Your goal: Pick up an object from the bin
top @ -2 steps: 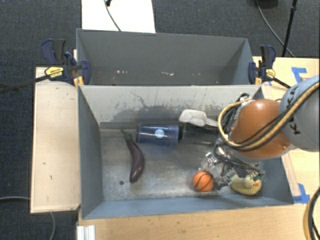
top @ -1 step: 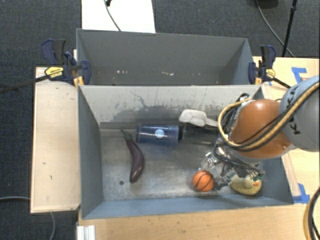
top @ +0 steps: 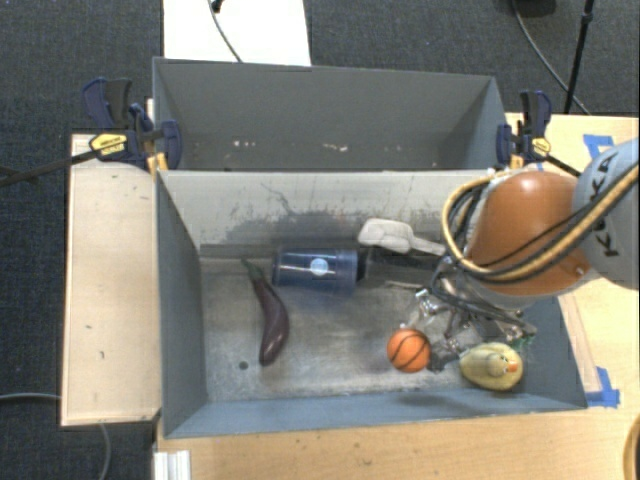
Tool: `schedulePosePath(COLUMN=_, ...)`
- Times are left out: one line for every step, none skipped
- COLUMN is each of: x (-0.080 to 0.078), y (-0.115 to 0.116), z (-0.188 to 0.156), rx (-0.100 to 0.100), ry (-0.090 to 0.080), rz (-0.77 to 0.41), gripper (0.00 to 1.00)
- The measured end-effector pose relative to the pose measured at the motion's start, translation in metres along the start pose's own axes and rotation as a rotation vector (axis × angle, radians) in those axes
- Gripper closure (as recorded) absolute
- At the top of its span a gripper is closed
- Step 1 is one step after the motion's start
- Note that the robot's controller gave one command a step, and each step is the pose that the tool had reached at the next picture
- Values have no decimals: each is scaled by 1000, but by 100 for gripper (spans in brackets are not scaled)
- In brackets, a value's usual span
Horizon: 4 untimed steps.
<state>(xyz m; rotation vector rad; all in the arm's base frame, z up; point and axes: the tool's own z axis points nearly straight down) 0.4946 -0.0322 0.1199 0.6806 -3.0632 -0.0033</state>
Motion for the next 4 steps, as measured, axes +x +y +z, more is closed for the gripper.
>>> schedulePosePath(x=-45, y=30, z=-21, rx=5, ry=-8, rz=75, gripper=100)
schedulePosePath(x=-45, y=44, z=-3, rx=-1, ry=-14, rz=45, gripper=100)
schedulePosePath(x=-64, y=29, z=-180, rx=5, ry=-5, rz=-493, gripper=100)
schedulePosePath(x=-67, y=28, z=-187, rx=10, ry=-13, rz=-494, gripper=100)
